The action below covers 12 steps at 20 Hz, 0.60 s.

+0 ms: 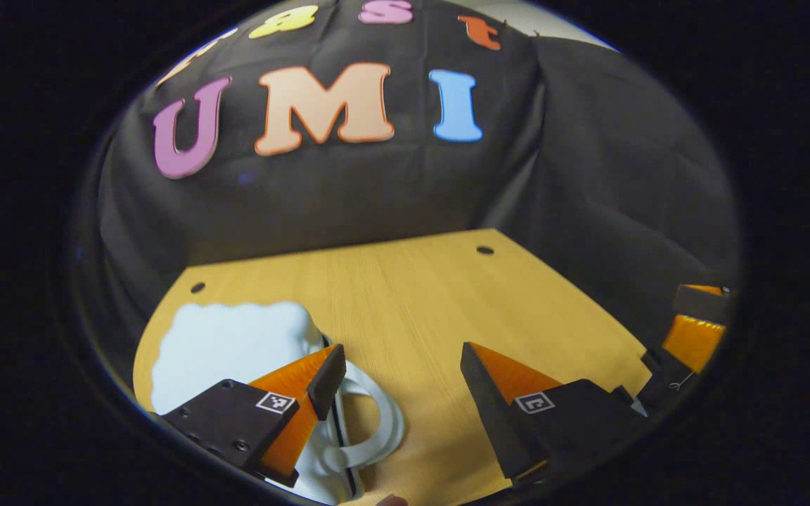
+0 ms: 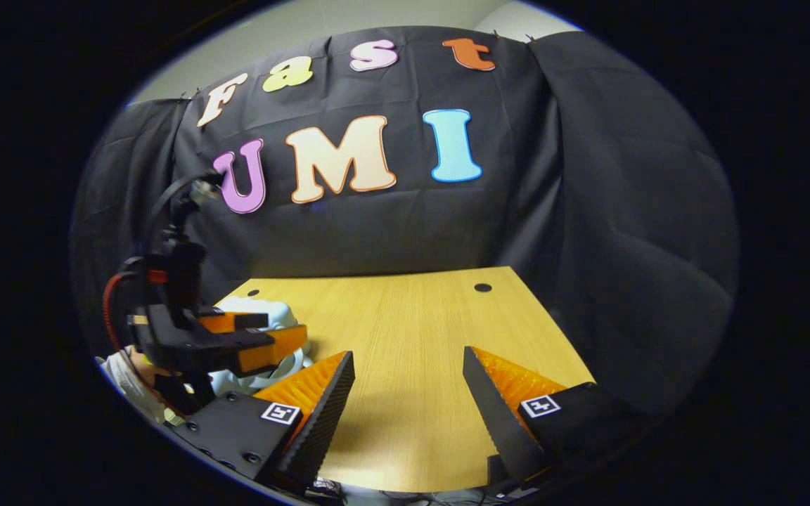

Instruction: First open the suitcase, pack the skin care products into it, and then close the suitcase.

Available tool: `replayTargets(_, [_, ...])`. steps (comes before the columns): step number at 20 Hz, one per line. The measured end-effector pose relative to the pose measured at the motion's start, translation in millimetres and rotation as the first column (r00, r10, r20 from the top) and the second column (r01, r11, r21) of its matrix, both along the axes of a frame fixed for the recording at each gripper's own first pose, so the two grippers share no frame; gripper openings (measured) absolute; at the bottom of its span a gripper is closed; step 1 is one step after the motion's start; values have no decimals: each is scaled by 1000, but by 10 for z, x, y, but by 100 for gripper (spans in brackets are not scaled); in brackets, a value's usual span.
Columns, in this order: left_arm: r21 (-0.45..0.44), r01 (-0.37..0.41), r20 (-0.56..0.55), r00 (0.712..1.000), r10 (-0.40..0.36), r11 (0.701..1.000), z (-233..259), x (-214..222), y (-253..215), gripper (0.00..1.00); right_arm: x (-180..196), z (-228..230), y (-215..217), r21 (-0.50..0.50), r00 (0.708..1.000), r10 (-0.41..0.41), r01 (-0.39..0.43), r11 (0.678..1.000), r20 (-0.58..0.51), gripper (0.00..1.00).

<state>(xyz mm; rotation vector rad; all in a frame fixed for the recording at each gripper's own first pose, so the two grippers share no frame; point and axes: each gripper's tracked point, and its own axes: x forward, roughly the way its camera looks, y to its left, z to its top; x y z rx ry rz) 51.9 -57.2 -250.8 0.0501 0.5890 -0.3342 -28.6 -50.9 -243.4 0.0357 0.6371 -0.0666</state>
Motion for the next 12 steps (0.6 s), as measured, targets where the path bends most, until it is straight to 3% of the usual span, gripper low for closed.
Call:
replayTargets(2, [19,-19,131,991,16,1000,465,90,75,96,156,199,-13,-18,998,4,-3,1000,60,98])
replayTargets(5, [-12,-46,293,955,47,999,1075,121,134,96,406,557,19,-42,985,14,-7,999,173,98])
replayTargets(8, [-27,-48,369,928,54,998,1396,87,166,95,609,991,57,-56,955,12,5,998,298,98])
replayTargets(12, [-90,-43,391,917,75,995,1652,28,158,96,757,1440,100,-87,902,6,35,996,431,94])
